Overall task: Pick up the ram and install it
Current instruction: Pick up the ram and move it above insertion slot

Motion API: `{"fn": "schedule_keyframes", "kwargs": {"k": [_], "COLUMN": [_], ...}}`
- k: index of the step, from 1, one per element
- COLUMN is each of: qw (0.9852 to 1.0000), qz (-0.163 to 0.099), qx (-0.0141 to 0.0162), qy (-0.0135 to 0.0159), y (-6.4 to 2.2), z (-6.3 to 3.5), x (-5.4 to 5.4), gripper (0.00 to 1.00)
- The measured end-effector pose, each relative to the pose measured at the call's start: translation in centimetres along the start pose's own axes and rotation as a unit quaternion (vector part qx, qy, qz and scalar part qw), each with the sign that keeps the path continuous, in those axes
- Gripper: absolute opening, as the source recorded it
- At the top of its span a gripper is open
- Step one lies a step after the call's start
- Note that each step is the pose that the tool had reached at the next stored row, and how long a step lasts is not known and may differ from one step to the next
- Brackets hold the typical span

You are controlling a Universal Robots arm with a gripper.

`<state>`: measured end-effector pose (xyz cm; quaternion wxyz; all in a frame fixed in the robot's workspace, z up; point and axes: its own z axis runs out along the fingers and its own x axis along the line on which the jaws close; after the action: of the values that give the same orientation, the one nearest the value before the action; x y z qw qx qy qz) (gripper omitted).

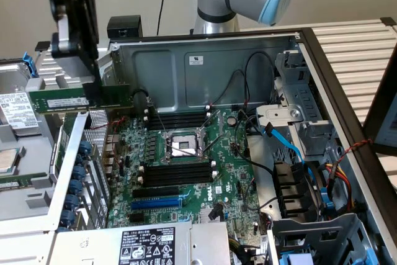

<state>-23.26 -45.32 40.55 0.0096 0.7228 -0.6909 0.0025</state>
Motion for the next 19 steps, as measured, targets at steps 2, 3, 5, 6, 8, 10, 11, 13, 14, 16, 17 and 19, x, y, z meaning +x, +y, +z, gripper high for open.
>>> {"fn": "schedule_keyframes", "kwargs": {"k": [2, 3, 5, 6, 8, 10, 11, 13, 14, 16, 17, 19], "qw": [1.0000, 1.0000, 1.0000, 1.0000, 1.0000, 1.0000, 1.0000, 1.0000, 1.0000, 1.0000, 1.0000, 1.0000], "qz": [0.000, -0.001, -0.001, 0.000, 0.000, -0.001, -0.001, 0.000, 0.000, -0.001, -0.001, -0.001], "qx": [-0.0002, -0.0003, -0.0002, -0.0002, -0.0003, -0.0003, -0.0002, -0.0003, -0.0002, -0.0003, -0.0003, -0.0003], "qy": [0.0000, 0.0001, 0.0000, 0.0000, 0.0001, 0.0001, 0.0001, 0.0000, 0.0000, 0.0001, 0.0001, 0.0004], "y": [-0.94, -1.38, -2.29, -2.76, -3.67, -4.57, -4.96, -5.56, -5.82, -6.25, -6.46, -6.90], "z": [0.00, 0.02, 0.11, 0.19, 0.44, 0.69, 0.80, 0.94, 0.98, 1.01, 1.03, 1.03], "x": [0.0, 0.1, 0.0, 0.0, -0.4, -0.8, -1.1, -1.8, -2.1, -2.8, -3.2, -3.8], "gripper": [0.13, 0.13, 0.13, 0.13, 0.13, 0.13, 0.13, 0.13, 0.13, 0.13, 0.13, 0.13]}}
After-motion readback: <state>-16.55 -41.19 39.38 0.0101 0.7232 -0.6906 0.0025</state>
